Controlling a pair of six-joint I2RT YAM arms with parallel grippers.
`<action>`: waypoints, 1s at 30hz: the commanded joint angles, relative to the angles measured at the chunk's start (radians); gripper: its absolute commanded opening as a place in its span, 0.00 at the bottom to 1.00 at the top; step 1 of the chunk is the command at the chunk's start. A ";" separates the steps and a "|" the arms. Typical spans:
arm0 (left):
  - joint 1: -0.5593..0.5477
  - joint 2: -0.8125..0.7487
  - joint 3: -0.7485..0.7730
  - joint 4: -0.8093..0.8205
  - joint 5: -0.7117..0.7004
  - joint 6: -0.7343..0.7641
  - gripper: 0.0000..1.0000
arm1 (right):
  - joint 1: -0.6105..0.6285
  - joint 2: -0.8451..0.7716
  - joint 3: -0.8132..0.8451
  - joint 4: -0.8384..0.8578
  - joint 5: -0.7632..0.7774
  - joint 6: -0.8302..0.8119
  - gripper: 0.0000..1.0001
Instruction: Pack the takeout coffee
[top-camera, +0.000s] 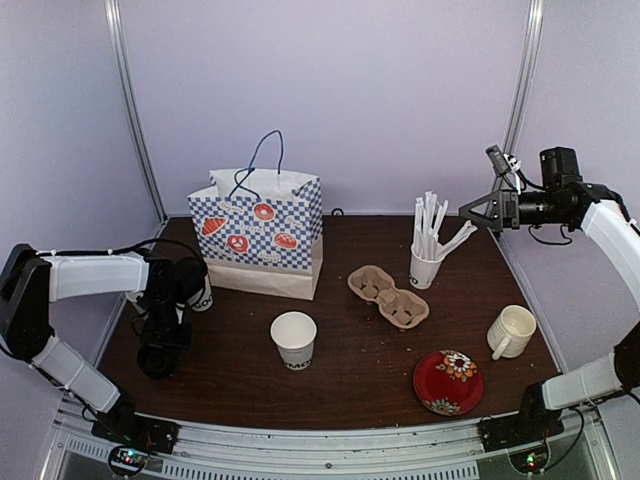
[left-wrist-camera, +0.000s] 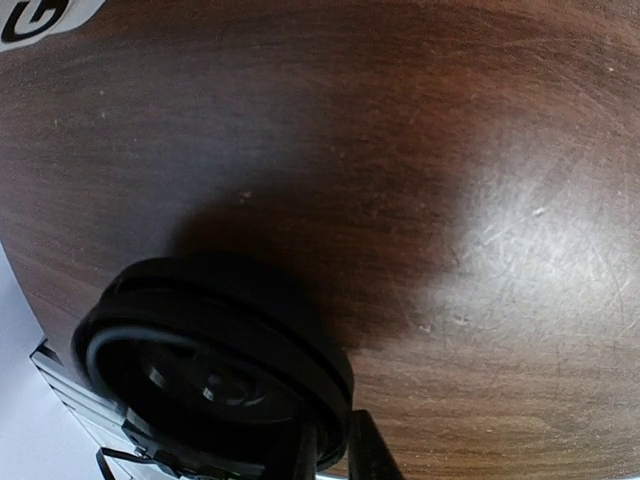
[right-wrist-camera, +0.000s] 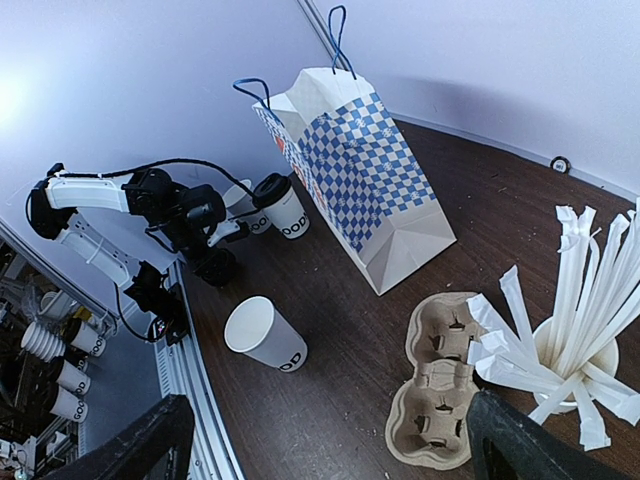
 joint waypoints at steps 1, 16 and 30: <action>0.008 -0.018 0.001 0.011 0.011 0.005 0.07 | -0.003 0.000 -0.003 0.018 -0.017 0.008 0.99; 0.006 -0.203 0.157 -0.189 0.060 0.037 0.00 | -0.003 -0.002 -0.010 0.026 -0.021 0.013 0.99; -0.327 -0.163 0.742 0.151 0.543 0.280 0.04 | 0.208 0.052 0.167 -0.125 0.092 -0.061 0.99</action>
